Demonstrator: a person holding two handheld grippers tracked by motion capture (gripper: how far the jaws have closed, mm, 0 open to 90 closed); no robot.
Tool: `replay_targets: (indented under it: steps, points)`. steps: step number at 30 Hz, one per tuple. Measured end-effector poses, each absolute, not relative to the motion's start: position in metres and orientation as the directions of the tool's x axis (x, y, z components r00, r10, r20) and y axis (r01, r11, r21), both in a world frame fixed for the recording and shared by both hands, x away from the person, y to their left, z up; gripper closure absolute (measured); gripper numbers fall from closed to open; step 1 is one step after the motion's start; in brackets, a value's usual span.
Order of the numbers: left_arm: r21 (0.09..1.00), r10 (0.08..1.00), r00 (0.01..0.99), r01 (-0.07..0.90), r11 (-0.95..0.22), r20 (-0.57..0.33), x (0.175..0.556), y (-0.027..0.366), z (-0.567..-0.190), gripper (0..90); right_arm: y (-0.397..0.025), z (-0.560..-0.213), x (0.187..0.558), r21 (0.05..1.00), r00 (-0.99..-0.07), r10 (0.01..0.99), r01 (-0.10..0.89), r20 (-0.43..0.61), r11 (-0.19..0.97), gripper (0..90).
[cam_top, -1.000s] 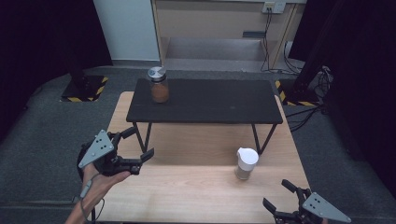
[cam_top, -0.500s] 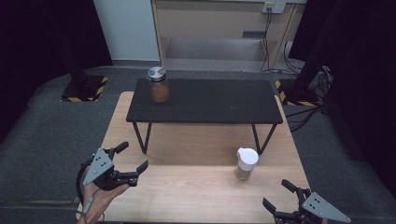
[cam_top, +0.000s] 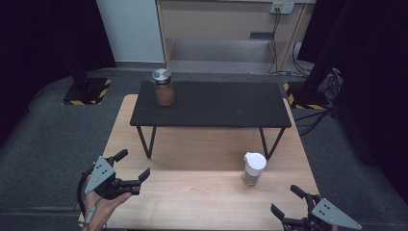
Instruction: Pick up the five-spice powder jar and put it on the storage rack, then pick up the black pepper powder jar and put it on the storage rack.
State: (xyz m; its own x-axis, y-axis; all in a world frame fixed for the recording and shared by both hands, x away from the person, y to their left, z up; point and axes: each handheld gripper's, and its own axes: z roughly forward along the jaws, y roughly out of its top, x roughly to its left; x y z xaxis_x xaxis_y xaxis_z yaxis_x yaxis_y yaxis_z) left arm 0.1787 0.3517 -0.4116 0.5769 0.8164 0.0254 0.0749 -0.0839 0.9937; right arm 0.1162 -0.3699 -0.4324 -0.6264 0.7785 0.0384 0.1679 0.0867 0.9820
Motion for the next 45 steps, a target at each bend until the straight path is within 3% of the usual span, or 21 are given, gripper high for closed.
replay_targets:
  steps: [17,45]
  points:
    - [0.996,0.838,0.546,0.076,-0.039,-0.009,0.173,0.361,-0.417,0.0,-0.37,-0.433,0.116,0.983,-0.622,0.782,0.166,0.041,0.081,6.9]
    - [0.996,0.815,0.579,0.076,-0.042,-0.01,0.175,0.37,-0.418,0.0,-0.371,-0.422,0.11,0.987,-0.585,0.808,0.155,0.071,0.026,2.0]
